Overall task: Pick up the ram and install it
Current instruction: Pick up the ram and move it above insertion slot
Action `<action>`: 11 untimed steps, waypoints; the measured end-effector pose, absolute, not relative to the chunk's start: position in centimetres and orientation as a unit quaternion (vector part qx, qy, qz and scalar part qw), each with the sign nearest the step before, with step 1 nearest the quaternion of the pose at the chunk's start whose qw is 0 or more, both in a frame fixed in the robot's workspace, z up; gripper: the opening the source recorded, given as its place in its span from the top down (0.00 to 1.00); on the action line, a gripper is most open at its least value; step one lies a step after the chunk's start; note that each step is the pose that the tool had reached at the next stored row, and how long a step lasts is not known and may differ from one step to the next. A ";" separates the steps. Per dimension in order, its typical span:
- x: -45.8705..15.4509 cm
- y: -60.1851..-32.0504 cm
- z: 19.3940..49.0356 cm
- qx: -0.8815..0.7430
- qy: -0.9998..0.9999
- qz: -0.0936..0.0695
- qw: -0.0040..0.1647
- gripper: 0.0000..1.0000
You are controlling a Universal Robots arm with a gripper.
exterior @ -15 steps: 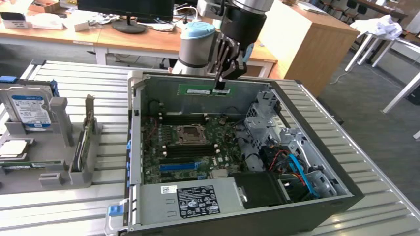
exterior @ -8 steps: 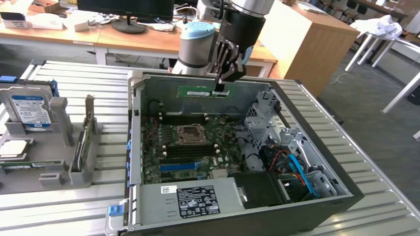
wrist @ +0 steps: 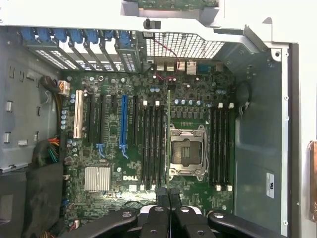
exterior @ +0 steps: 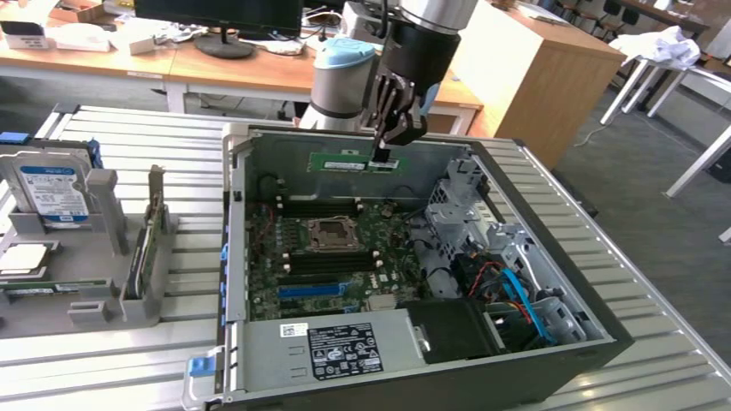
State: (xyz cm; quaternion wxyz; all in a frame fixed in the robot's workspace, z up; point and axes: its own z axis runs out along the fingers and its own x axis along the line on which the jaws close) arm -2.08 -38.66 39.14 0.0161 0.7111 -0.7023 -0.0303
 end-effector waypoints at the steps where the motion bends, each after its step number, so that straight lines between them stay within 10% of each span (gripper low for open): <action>1: -2.1 -38.7 39.1 0.711 -0.702 -0.030 0.016 0.88; 11: -2.1 -39.9 39.1 0.711 -0.702 -0.030 0.016 0.88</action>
